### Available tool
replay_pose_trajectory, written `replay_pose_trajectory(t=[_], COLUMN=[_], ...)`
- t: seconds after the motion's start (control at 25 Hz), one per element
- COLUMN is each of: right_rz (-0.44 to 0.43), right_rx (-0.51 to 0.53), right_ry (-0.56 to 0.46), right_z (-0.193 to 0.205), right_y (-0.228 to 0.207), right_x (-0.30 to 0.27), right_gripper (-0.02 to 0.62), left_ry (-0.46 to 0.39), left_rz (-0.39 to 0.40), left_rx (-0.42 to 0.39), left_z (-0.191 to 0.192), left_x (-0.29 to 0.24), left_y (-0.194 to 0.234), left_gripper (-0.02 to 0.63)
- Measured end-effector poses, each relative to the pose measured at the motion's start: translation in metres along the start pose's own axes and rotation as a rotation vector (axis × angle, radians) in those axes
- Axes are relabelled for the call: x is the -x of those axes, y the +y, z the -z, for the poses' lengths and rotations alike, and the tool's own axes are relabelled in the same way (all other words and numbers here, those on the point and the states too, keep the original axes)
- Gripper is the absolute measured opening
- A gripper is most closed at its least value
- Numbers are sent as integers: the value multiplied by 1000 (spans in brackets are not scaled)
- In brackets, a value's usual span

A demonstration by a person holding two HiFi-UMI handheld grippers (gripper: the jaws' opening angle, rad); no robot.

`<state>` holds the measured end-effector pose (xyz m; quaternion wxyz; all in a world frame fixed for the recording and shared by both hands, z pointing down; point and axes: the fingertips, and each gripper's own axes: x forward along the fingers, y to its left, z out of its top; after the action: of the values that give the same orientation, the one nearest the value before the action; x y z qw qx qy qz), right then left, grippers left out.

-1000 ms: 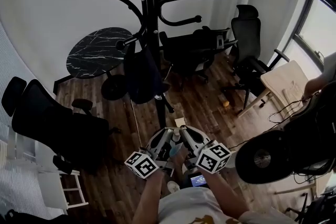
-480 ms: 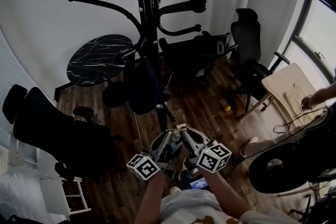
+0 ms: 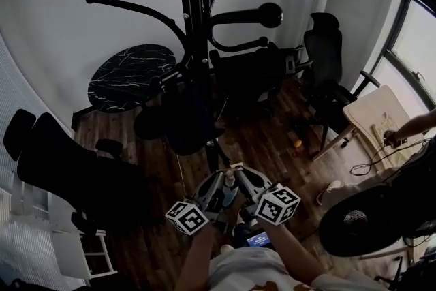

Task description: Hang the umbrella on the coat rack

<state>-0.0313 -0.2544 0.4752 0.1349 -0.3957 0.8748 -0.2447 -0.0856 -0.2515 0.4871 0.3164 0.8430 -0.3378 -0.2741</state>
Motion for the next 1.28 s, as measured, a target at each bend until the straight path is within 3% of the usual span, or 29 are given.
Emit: replay_pose_trajectory(t=[1.28], right_rz=[2], right_rx=[-51], right_ry=[96], right_z=[24], right_y=[-42], right_x=[-31], right_gripper=[12], left_ry=[2], left_rz=[-92], left_rx=[37], left_z=[11], left_x=[-11], left_y=[50], left_gripper=[21])
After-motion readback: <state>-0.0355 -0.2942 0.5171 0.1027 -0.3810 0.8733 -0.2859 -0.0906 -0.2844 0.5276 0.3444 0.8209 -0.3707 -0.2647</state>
